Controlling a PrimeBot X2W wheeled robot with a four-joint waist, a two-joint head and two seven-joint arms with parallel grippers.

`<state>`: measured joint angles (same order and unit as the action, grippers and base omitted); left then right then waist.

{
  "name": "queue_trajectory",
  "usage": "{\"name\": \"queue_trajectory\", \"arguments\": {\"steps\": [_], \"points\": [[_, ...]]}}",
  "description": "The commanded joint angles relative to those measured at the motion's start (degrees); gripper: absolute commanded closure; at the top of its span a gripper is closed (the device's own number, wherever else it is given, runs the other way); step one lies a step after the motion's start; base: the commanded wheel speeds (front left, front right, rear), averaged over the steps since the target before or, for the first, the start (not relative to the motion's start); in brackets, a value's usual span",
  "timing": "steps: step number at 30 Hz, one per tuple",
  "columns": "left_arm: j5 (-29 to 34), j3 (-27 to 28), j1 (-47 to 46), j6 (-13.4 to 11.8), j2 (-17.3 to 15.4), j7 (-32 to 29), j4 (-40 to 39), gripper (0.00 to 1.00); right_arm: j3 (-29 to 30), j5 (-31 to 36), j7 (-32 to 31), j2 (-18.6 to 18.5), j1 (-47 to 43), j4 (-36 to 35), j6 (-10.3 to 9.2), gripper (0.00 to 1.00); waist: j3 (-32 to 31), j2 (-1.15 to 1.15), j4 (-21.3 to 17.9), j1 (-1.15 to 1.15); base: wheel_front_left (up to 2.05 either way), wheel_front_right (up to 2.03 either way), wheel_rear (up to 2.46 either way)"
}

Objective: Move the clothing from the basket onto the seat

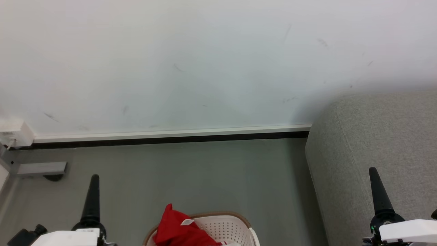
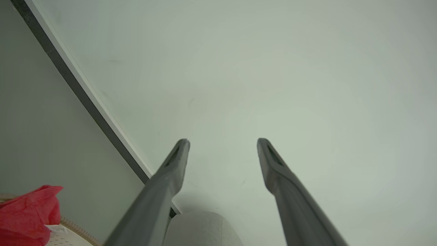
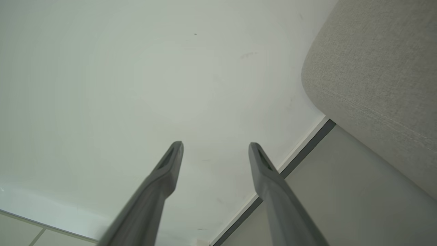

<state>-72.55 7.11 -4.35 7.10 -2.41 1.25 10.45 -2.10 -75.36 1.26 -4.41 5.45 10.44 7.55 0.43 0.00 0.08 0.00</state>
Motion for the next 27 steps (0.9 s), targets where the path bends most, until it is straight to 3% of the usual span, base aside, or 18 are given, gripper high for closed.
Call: {"name": "queue_trajectory", "arguments": {"steps": [1, 8, 19, 27], "points": [[3.1, 0.4, -0.9, 0.1, -0.3, 0.8, -1.5, 0.0, -0.8, 2.4, 0.7, -0.8, 1.5, -1.4, -0.03, 0.0, 0.0, 0.0, 0.0, 0.0, 0.0, 0.0, 0.0], [11.5, -0.4, -0.2, -0.5, -0.4, 2.2, -3.0, 0.0, -2.7, 10.6, 2.2, -1.5, 1.9, -1.6, -0.04, 0.0, 0.0, 0.0, 0.1, 0.0, 0.0, 0.0, 0.0], [28.8, -2.1, 0.7, -3.0, -0.5, 4.3, -4.5, 0.0, -6.5, 21.6, 4.2, -2.6, 2.4, -1.3, -0.05, 0.0, 0.2, 0.0, 0.2, 0.0, 0.0, 0.0, 0.0], [38.1, -3.4, 1.5, -5.0, -0.7, 5.8, -4.1, 0.0, -8.9, 29.4, 5.6, -3.3, 3.5, 0.4, -0.06, 0.0, 0.1, 0.0, 0.3, 0.0, 0.0, 0.0, 0.0]]}}
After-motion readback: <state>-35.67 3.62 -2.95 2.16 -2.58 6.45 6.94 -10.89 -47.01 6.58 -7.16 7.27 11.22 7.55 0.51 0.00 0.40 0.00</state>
